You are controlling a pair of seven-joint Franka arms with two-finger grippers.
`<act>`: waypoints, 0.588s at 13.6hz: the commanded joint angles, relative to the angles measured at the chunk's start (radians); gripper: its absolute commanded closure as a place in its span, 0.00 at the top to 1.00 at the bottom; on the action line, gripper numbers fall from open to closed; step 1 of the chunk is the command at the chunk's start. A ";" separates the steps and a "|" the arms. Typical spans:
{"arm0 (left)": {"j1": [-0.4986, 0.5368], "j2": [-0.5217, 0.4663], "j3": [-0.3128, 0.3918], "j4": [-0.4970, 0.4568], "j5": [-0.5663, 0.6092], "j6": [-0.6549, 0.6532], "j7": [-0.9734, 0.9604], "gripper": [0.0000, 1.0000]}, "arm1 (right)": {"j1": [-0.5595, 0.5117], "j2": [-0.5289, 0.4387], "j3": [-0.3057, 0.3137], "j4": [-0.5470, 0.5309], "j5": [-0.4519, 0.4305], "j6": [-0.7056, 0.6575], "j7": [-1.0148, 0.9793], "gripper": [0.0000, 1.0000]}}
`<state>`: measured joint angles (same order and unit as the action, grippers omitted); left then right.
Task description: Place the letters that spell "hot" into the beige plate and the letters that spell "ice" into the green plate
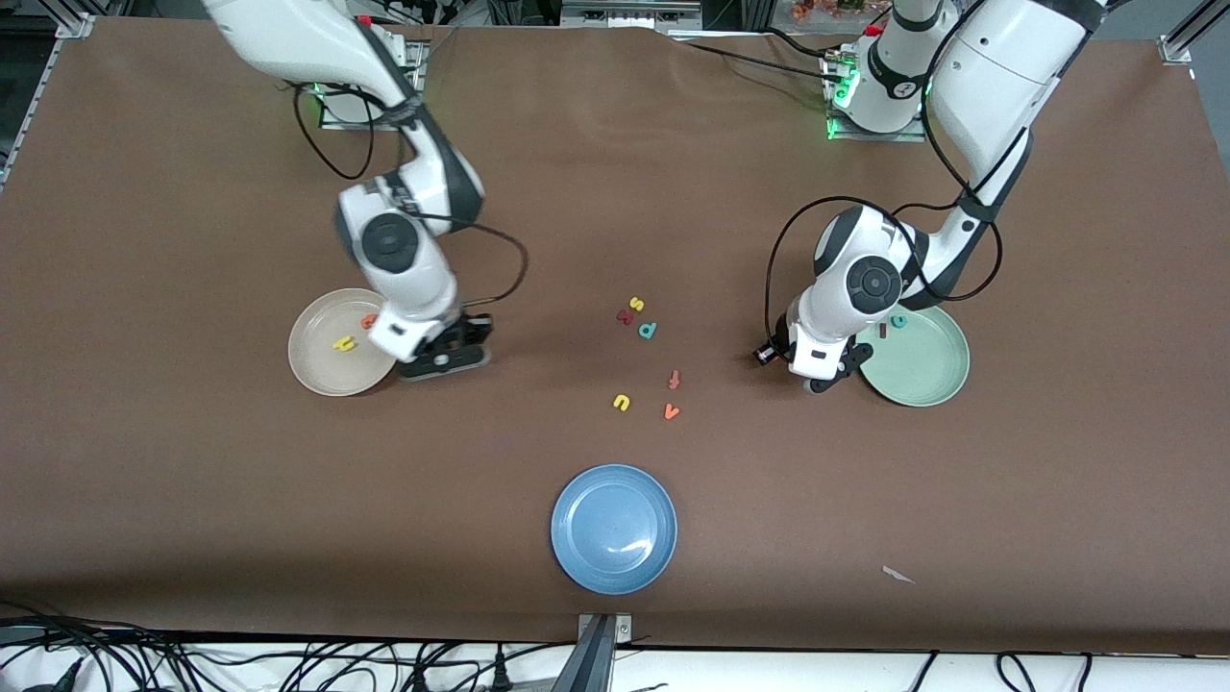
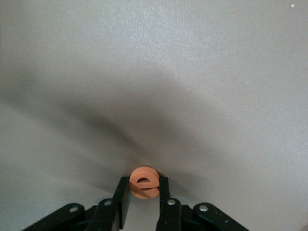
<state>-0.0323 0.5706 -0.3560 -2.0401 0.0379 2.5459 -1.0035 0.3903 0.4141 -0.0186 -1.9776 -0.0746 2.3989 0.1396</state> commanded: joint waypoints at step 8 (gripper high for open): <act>0.156 -0.069 -0.001 0.205 0.016 -0.542 0.366 0.04 | -0.191 -0.163 0.016 -0.199 0.003 -0.029 -0.247 1.00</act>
<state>0.0874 0.5201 -0.3511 -1.8438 0.0402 2.0764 -0.7362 0.2017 0.2820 -0.0098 -2.1483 -0.0745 2.3670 -0.1145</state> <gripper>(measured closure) 0.714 0.533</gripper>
